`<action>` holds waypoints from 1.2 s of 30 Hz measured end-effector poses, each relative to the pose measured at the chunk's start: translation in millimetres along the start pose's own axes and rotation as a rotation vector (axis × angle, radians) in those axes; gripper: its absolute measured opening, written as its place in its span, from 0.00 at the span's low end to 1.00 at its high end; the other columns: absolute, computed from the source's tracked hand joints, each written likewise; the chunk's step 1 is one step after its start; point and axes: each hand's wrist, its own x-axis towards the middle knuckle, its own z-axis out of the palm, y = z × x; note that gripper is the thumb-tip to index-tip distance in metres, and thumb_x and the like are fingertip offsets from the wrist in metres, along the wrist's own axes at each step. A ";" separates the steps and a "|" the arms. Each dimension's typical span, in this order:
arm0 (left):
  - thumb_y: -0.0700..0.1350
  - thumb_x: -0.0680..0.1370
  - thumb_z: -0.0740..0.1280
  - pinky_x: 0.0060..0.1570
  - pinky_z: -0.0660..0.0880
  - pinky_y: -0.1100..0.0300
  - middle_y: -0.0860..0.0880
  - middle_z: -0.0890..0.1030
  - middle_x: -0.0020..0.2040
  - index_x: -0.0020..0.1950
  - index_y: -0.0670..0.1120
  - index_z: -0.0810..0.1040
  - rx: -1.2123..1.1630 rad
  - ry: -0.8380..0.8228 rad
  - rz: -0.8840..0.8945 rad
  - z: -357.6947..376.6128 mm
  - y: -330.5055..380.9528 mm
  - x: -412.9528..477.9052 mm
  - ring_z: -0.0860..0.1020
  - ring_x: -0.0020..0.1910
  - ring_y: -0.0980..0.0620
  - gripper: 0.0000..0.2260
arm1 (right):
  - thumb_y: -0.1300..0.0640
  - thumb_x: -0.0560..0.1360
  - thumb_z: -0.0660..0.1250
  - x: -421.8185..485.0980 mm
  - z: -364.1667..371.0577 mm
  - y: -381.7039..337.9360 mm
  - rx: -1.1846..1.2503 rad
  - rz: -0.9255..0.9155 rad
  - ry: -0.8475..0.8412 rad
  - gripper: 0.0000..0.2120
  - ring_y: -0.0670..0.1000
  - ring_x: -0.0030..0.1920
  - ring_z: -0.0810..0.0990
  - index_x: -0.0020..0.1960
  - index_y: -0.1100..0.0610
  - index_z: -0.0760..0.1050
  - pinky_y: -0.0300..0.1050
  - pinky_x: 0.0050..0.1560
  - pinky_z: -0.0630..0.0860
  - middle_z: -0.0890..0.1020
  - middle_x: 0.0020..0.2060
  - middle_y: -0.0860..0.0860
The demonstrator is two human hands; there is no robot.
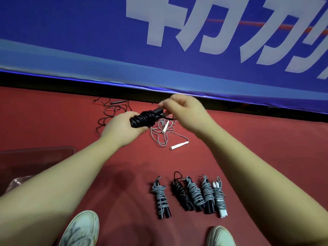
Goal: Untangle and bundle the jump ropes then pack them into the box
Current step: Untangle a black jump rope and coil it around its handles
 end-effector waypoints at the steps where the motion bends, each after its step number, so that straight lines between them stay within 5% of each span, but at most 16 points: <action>1: 0.50 0.71 0.73 0.37 0.73 0.57 0.50 0.81 0.39 0.51 0.51 0.79 -0.098 -0.035 -0.035 -2.4 -0.7 1.9 0.79 0.39 0.46 0.10 | 0.55 0.77 0.62 -5.2 6.2 6.1 -0.087 -0.100 0.001 0.14 0.50 0.34 0.72 0.42 0.65 0.77 0.43 0.36 0.69 0.79 0.36 0.59; 4: 0.43 0.73 0.72 0.23 0.65 0.65 0.48 0.80 0.34 0.50 0.47 0.80 -0.495 -0.158 -0.214 -5.9 -3.7 -1.5 0.74 0.27 0.50 0.07 | 0.55 0.76 0.60 -23.4 33.2 30.0 -0.136 -0.304 0.003 0.13 0.50 0.48 0.79 0.42 0.62 0.79 0.44 0.51 0.73 0.84 0.46 0.52; 6: 0.43 0.74 0.70 0.22 0.63 0.67 0.44 0.80 0.39 0.52 0.45 0.79 -0.735 -0.238 -0.322 -5.6 -2.4 -4.5 0.73 0.26 0.51 0.08 | 0.56 0.76 0.58 -33.0 57.0 39.2 0.057 -0.268 -0.014 0.11 0.42 0.60 0.74 0.45 0.57 0.79 0.34 0.63 0.66 0.79 0.55 0.45; 8: 0.44 0.75 0.68 0.21 0.64 0.67 0.43 0.79 0.43 0.56 0.44 0.77 -0.948 -0.284 -0.379 -4.7 1.4 -4.0 0.74 0.26 0.51 0.11 | 0.58 0.78 0.57 -29.8 71.7 38.2 0.357 -0.170 0.025 0.10 0.40 0.59 0.74 0.46 0.51 0.77 0.35 0.64 0.66 0.78 0.53 0.41; 12: 0.46 0.77 0.63 0.20 0.64 0.68 0.44 0.78 0.37 0.48 0.42 0.76 -1.261 -0.270 -0.479 -14.5 9.7 -3.2 0.74 0.25 0.51 0.07 | 0.60 0.82 0.52 -6.5 68.9 25.2 1.031 0.133 0.134 0.13 0.42 0.39 0.76 0.42 0.53 0.70 0.33 0.38 0.70 0.81 0.38 0.42; 15: 0.46 0.71 0.66 0.20 0.65 0.67 0.44 0.77 0.38 0.48 0.41 0.76 -1.359 -0.308 -0.406 -19.8 13.1 -5.1 0.75 0.27 0.51 0.11 | 0.55 0.82 0.51 -2.6 68.2 23.3 1.385 0.376 -0.031 0.13 0.42 0.28 0.67 0.41 0.52 0.66 0.32 0.28 0.63 0.72 0.25 0.43; 18: 0.48 0.68 0.66 0.20 0.65 0.66 0.44 0.78 0.40 0.51 0.41 0.75 -1.361 -0.361 -0.339 -18.0 7.8 -8.7 0.74 0.28 0.51 0.15 | 0.50 0.80 0.55 10.3 44.5 28.6 1.370 0.466 -0.087 0.12 0.43 0.26 0.63 0.39 0.51 0.67 0.33 0.29 0.62 0.65 0.22 0.44; 22: 0.45 0.69 0.69 0.21 0.65 0.67 0.43 0.77 0.42 0.53 0.44 0.73 -1.313 -0.388 -0.294 -15.6 -5.5 -8.0 0.75 0.28 0.50 0.14 | 0.49 0.77 0.63 16.7 11.6 22.0 0.988 0.475 -0.113 0.17 0.46 0.28 0.60 0.31 0.52 0.66 0.37 0.34 0.66 0.63 0.24 0.46; 27: 0.49 0.68 0.70 0.21 0.66 0.67 0.43 0.78 0.42 0.53 0.44 0.74 -1.339 -0.429 -0.277 -9.3 -1.1 -8.7 0.75 0.28 0.50 0.17 | 0.58 0.78 0.62 11.8 2.7 19.5 0.575 0.184 -0.031 0.18 0.46 0.33 0.65 0.32 0.53 0.62 0.35 0.38 0.72 0.64 0.30 0.49; 31: 0.51 0.54 0.82 0.20 0.67 0.65 0.42 0.80 0.42 0.53 0.42 0.76 -1.439 -0.596 -0.146 -14.6 -3.2 -10.8 0.75 0.29 0.50 0.33 | 0.52 0.78 0.63 10.8 8.5 22.7 0.807 0.373 -0.222 0.13 0.46 0.32 0.69 0.36 0.53 0.66 0.35 0.31 0.70 0.69 0.27 0.47; 36: 0.50 0.57 0.82 0.22 0.68 0.63 0.41 0.80 0.42 0.51 0.45 0.81 -1.309 -0.809 -0.010 -24.2 -16.4 -12.5 0.75 0.31 0.48 0.25 | 0.46 0.73 0.63 14.3 -2.2 20.3 0.793 0.533 -0.491 0.12 0.44 0.31 0.73 0.37 0.53 0.68 0.30 0.27 0.65 0.72 0.26 0.45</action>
